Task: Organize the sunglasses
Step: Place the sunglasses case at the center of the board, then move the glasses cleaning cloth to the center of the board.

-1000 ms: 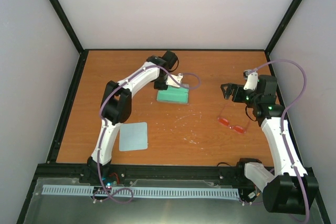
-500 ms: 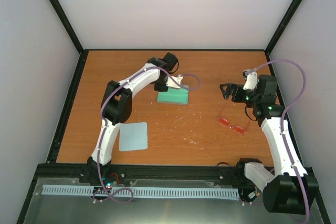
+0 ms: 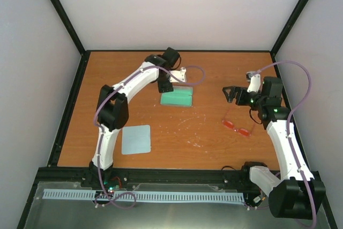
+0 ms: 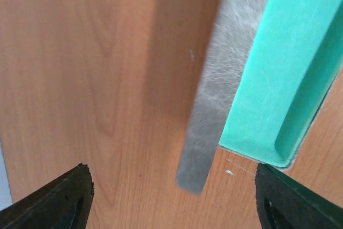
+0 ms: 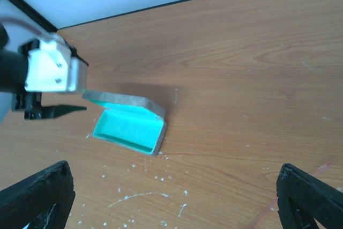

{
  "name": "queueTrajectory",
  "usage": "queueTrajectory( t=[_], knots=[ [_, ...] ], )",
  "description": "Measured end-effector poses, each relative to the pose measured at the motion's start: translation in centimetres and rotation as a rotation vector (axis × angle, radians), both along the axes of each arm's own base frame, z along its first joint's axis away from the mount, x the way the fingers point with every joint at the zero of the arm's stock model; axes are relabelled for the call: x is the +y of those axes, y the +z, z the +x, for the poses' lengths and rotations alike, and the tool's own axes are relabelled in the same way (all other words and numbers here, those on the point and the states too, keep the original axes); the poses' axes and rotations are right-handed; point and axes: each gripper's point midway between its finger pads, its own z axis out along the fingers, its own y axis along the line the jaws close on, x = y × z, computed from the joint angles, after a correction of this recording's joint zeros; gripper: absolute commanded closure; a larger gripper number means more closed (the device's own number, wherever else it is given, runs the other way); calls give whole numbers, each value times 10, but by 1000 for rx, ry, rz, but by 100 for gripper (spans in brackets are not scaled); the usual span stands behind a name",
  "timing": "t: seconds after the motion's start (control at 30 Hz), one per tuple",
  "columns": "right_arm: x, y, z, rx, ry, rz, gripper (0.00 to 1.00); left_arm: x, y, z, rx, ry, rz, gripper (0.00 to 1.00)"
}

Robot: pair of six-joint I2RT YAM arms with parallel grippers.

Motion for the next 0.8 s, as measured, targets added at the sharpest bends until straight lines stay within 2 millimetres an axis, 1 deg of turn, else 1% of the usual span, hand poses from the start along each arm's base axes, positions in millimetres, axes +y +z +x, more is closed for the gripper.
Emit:
queueTrajectory(
  t=[0.03, 0.07, 0.1, 0.13, 0.17, 0.2, 0.23, 0.27, 0.3, 0.33, 0.37, 0.4, 0.43, 0.47, 0.53, 0.57, 0.63, 0.7, 0.77, 0.8],
  knots=[
    [3, 0, -1, 2, 14, 1, 0, -1, 10, 0, -13, 19, -26, 25],
    [7, -1, -3, 8, 27, -1, 0, -2, 22, -1, -27, 40, -58, 33],
    [16, -1, -6, 15, 52, -7, 0, -2, 37, -1, -46, 66, -100, 43],
    [27, -1, -10, 19, 85, -17, 0, 0, 51, -1, -61, 98, -141, 55],
    [42, 0, -15, 21, 129, -28, 0, 1, 67, -1, -79, 125, -189, 71],
    [65, 4, -22, 18, 195, -41, 6, 3, 88, -1, -100, 159, -254, 94],
    [82, 7, -28, 15, 248, -47, 17, 8, 106, -1, -121, 195, -309, 99],
    [104, 10, -34, 12, 307, -62, 33, 19, 126, 1, -149, 242, -376, 99],
    [125, 11, -41, 12, 367, -72, 61, 36, 145, 4, -184, 297, -439, 99],
    [145, 10, -47, 20, 420, -84, 78, 56, 159, 6, -213, 344, -482, 100],
    [164, 7, -53, 39, 466, -92, 89, 81, 171, 8, -246, 404, -527, 100],
    [185, 0, -59, 65, 514, -110, 93, 110, 179, 9, -278, 471, -558, 100],
    [201, -8, -64, 89, 547, -126, 94, 135, 183, 8, -301, 529, -582, 100],
    [220, -18, -69, 116, 581, -154, 95, 164, 182, 7, -315, 599, -596, 100],
    [255, -39, -81, 172, 648, -201, 95, 202, 172, 3, -314, 698, -614, 100],
    [269, -48, -88, 191, 679, -223, 95, 217, 161, 0, -297, 741, -622, 100],
    [299, -66, -101, 220, 737, -273, 96, 237, 137, -9, -248, 808, -632, 100],
    [325, -79, -113, 231, 783, -325, 97, 256, 107, -23, -186, 876, -639, 100],
    [350, -93, -126, 240, 817, -387, 97, 268, 87, -36, -137, 926, -646, 100],
    [360, -101, -131, 245, 829, -410, 97, 274, 80, -41, -120, 949, -653, 100]
  ],
)
